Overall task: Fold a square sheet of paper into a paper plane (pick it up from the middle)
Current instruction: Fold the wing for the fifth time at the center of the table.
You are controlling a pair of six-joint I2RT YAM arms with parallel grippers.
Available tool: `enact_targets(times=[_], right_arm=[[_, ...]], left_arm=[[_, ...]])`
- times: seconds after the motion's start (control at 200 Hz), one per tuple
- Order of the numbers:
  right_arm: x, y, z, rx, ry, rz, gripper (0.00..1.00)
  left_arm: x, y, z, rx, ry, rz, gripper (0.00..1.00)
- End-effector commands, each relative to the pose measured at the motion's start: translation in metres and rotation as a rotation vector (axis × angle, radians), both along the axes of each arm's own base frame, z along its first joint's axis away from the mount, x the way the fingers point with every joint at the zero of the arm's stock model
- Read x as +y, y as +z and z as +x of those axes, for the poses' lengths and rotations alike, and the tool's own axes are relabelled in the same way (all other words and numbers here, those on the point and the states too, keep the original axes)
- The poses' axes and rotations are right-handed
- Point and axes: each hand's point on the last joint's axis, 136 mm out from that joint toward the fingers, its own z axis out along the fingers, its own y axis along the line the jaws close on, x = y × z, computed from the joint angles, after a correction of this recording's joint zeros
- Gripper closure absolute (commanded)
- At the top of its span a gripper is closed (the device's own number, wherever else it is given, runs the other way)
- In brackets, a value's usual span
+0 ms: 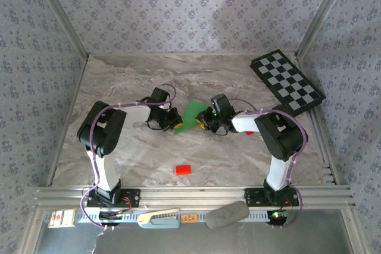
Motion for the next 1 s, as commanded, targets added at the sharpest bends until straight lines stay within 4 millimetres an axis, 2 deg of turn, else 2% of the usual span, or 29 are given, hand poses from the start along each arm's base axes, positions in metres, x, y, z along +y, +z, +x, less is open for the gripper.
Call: enact_targets(times=[0.0, 0.255, 0.345, 0.45, 0.595, 0.994], right_arm=[[-0.004, -0.007, 0.004, 0.013, -0.02, 0.013, 0.79], [-0.01, 0.0, 0.009, -0.024, -0.027, -0.001, 0.92], [-0.011, 0.007, 0.01, -0.051, -0.023, -0.02, 0.96], [-0.013, 0.015, 0.012, -0.08, -0.03, -0.038, 0.97], [-0.016, 0.023, 0.012, -0.085, -0.049, -0.054, 0.97], [-0.021, 0.037, 0.014, -0.034, -0.095, -0.058, 0.96]], left_arm=[[0.018, -0.017, -0.014, 0.053, 0.005, 0.079, 0.91], [0.015, -0.003, -0.004, -0.01, -0.025, 0.066, 0.88], [0.01, 0.016, 0.005, -0.089, -0.05, 0.043, 0.84], [0.006, 0.042, 0.015, -0.223, -0.099, 0.037, 0.74], [0.003, 0.063, 0.02, -0.413, -0.19, 0.066, 0.63], [-0.021, 0.053, 0.002, -0.759, -0.483, 0.206, 0.47]])
